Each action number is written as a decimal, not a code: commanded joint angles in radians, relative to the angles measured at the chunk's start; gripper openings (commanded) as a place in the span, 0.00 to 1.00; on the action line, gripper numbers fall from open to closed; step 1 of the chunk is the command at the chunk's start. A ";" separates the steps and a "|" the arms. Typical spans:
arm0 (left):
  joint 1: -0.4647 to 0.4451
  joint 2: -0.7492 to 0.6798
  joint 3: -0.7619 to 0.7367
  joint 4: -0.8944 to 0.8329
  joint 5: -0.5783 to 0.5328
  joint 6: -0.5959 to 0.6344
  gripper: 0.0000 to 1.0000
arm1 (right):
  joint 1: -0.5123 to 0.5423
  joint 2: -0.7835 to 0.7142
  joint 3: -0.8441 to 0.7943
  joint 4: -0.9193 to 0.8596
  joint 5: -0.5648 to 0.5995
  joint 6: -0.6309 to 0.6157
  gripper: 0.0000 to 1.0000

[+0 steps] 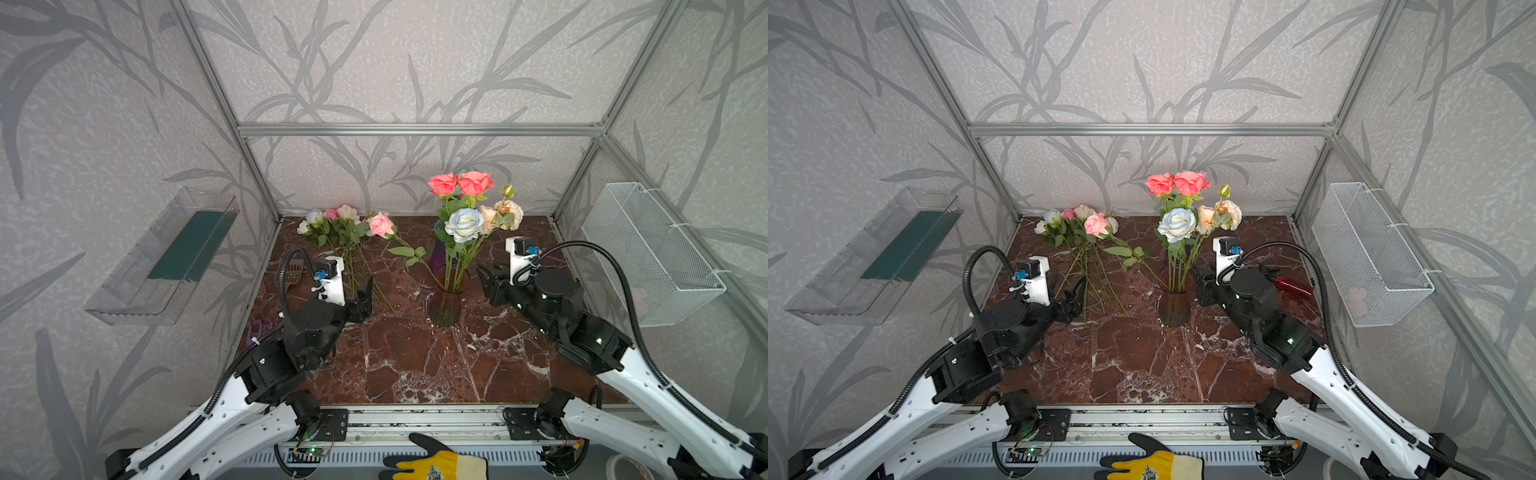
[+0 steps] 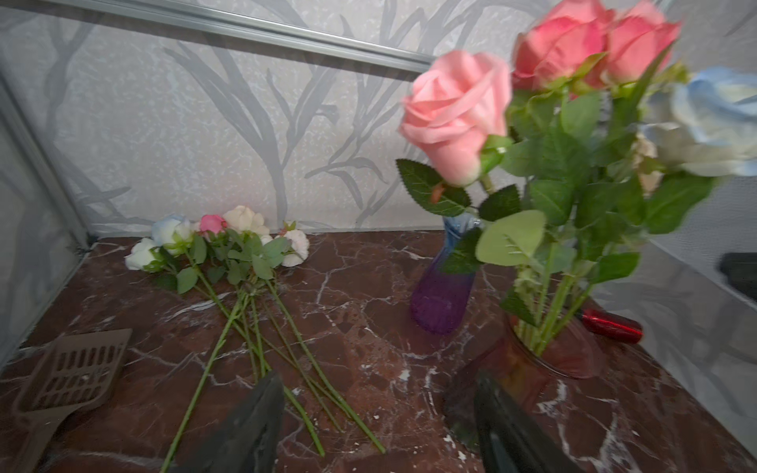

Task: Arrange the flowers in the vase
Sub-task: 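Lower the white rose stem into the pink glass vase with right gripper, then open right gripper and draw back while left gripper reaches down to the stems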

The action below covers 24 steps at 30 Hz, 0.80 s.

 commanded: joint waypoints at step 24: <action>0.742 1.091 0.555 -0.292 0.583 -0.149 0.31 | -0.003 -0.311 -0.258 -0.152 0.013 0.169 0.45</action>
